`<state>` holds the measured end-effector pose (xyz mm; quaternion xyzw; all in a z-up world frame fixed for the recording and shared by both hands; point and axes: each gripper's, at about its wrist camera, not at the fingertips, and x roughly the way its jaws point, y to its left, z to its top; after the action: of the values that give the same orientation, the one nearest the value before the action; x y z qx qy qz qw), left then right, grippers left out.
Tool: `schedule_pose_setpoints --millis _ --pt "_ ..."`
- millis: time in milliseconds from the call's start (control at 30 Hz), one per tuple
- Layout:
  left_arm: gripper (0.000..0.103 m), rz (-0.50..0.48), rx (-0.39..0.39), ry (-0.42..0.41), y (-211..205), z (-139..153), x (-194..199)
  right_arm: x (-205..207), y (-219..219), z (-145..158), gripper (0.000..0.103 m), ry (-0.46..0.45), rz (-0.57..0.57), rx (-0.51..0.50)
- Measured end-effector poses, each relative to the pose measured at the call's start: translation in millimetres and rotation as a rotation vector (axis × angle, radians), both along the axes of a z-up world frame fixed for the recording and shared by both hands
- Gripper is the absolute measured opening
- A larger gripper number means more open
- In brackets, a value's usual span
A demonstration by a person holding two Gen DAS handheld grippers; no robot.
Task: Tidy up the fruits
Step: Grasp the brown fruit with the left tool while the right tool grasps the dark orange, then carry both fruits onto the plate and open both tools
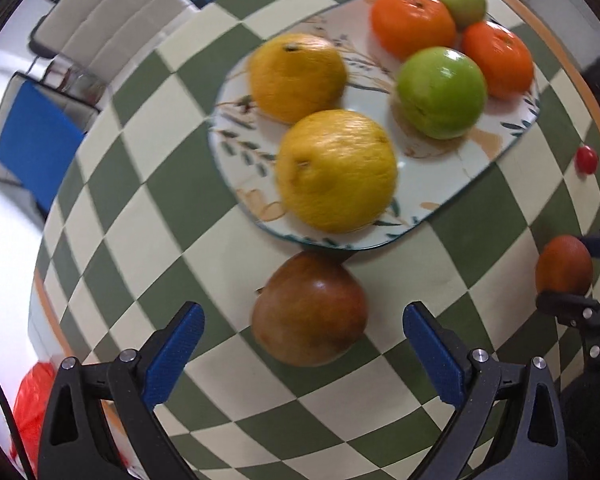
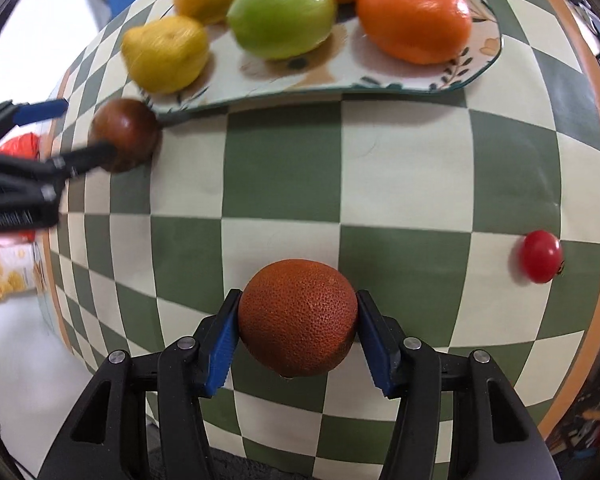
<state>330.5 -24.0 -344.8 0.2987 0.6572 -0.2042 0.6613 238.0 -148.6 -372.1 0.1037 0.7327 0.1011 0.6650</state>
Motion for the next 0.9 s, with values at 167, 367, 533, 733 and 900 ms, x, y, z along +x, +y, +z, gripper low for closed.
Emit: schedule_pose_setpoints --millis 167,367,533,733,900 --pt "0.062 -0.055 0.052 0.000 -9.6 -14.5 -5.2 11.1 -7.8 2.1 0.058 0.014 -0.024 0.010" --pt "0.062 0.144 -0.017 0.004 9.0 -6.2 -6.5 19.2 -10.1 7.0 0.058 0.012 -0.008 0.000" --pt "0.062 0.536 -0.085 0.174 50.6 -8.7 -30.1 13.9 -9.6 2.6 0.058 0.017 -0.019 0.000" --pt "0.062 0.714 -0.180 0.212 68.3 -17.1 -62.1 6.3 -9.0 -7.0 0.058 0.019 -0.024 -0.024" --pt "0.062 0.728 -0.173 0.174 63.7 -13.4 -62.4 3.5 -9.7 -13.3 0.059 0.023 -0.021 -0.034"
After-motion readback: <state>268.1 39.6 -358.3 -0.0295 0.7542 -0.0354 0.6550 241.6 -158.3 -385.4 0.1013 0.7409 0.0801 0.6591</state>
